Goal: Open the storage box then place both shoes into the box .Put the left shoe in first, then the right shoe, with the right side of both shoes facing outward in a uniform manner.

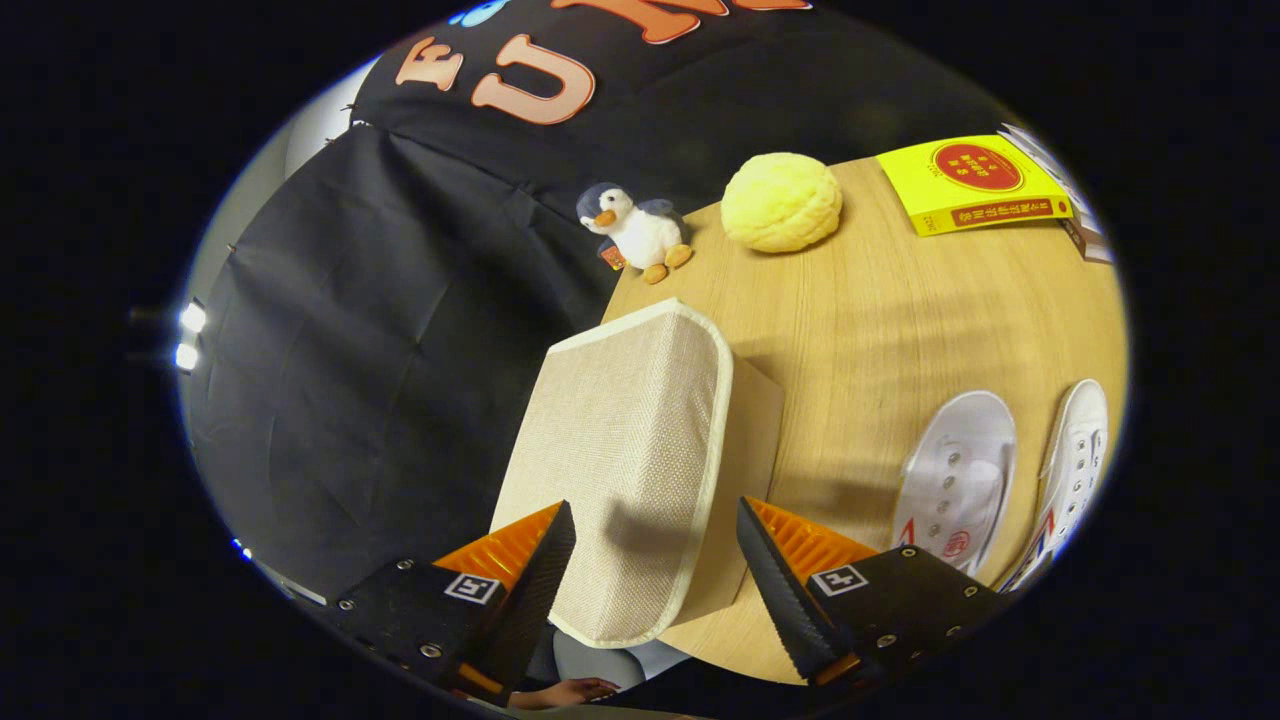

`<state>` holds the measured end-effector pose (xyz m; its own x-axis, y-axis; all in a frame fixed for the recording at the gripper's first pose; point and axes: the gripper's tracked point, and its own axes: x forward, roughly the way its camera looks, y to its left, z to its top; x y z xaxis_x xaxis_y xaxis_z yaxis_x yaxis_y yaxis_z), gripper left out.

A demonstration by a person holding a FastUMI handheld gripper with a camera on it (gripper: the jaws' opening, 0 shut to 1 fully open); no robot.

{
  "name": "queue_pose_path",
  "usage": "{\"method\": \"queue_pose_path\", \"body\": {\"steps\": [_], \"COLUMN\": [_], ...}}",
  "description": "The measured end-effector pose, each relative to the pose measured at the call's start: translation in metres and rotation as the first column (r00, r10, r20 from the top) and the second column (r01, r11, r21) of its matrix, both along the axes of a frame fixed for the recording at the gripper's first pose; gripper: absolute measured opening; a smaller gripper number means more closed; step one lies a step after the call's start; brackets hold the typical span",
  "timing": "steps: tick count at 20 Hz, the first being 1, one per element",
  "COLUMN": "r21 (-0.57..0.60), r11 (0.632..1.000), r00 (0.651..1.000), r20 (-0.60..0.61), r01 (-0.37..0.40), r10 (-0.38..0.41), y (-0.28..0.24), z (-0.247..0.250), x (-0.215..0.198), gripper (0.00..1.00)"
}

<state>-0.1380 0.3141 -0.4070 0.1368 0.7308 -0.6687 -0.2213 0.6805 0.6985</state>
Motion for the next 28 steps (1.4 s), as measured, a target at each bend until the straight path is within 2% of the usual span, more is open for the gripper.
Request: {"method": "queue_pose_path", "body": {"steps": [3,6,9,12,14,20,23,25,28], "r21": [0.064,0.147,0.203,0.182,0.161,0.22,0.276,0.314,0.376], "r11": [0.998,0.987,0.975,0.979,0.983,0.962,0.946,0.934,0.911], "r00": [0.998,0.986,0.985,0.989,0.985,0.958,0.955,0.956,0.96], "r20": [-0.058,-0.158,-0.163,-0.13,-0.161,-0.27,-0.283,-0.282,-0.272], "r01": [0.016,0.068,0.086,0.094,0.088,0.159,0.168,0.172,0.167], "r10": [-0.013,-0.044,-0.053,-0.071,-0.062,-0.097,-0.087,-0.081,-0.063], "y": [0.017,0.024,0.022,0.013,0.01,0.026,0.024,0.019,0.018], "z": [-0.002,0.002,0.015,0.007,-0.008,-0.025,-0.007,0.009,0.045], "x": [-0.002,-0.007,0.0,0.006,-0.004,-0.02,-0.02,-0.017,-0.018], "gripper": [0.97,0.97,0.95,0.9,0.9,0.92,0.91,0.87,0.71]}}
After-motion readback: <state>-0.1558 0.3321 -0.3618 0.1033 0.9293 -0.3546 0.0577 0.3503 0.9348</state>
